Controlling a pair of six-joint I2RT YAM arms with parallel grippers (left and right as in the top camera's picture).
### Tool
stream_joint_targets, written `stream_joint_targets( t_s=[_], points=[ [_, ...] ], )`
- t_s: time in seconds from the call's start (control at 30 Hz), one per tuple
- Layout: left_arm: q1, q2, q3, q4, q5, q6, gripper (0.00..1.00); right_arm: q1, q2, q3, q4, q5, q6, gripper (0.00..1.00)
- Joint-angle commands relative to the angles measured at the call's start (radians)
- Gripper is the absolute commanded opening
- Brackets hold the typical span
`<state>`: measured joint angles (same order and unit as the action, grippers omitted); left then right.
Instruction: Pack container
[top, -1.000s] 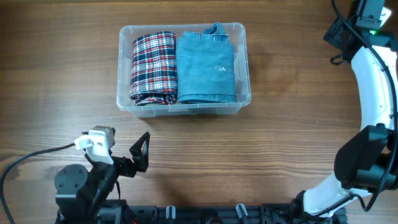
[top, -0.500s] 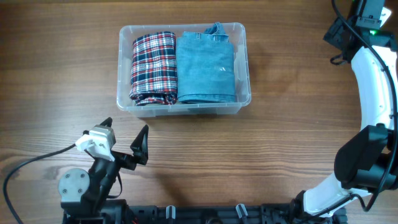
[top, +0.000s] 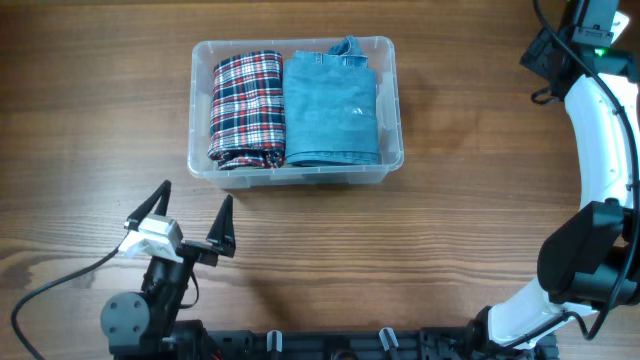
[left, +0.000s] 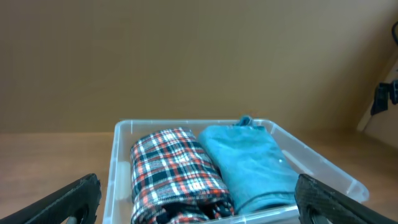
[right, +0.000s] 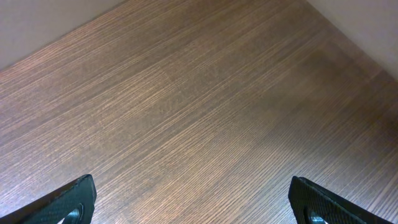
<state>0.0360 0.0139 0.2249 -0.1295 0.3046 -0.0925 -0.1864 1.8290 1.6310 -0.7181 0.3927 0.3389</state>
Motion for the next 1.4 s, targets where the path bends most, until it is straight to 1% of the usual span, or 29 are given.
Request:
stream_joint_targets(
  t_s=[0.0, 0.27, 0.4, 0.67, 1.0, 1.37],
  points=[
    [0.008, -0.011, -0.045, 0.061, -0.01, 0.014, 1.0, -0.002, 0.015, -0.003, 0.0, -0.007, 0.002, 1.0],
    [0.008, -0.011, -0.161, 0.196, -0.01, 0.014, 1.0, -0.002, 0.015, -0.003, 0.0, -0.006, 0.002, 1.0],
    [0.008, -0.011, -0.211, 0.232, -0.01, 0.014, 1.0, -0.002, 0.015, -0.003, 0.0, -0.006, 0.002, 1.0],
    [0.008, -0.011, -0.219, 0.203, -0.01, 0.014, 1.0, -0.002, 0.015, -0.003, 0.0, -0.006, 0.002, 1.0],
    [0.008, -0.011, -0.219, 0.077, -0.01, 0.014, 1.0, -0.002, 0.015, -0.003, 0.0, -0.006, 0.002, 1.0],
    [0.008, -0.007, -0.219, 0.08, -0.01, 0.014, 1.0, -0.002, 0.015, -0.003, 0.0, -0.006, 0.002, 1.0]
  ],
)
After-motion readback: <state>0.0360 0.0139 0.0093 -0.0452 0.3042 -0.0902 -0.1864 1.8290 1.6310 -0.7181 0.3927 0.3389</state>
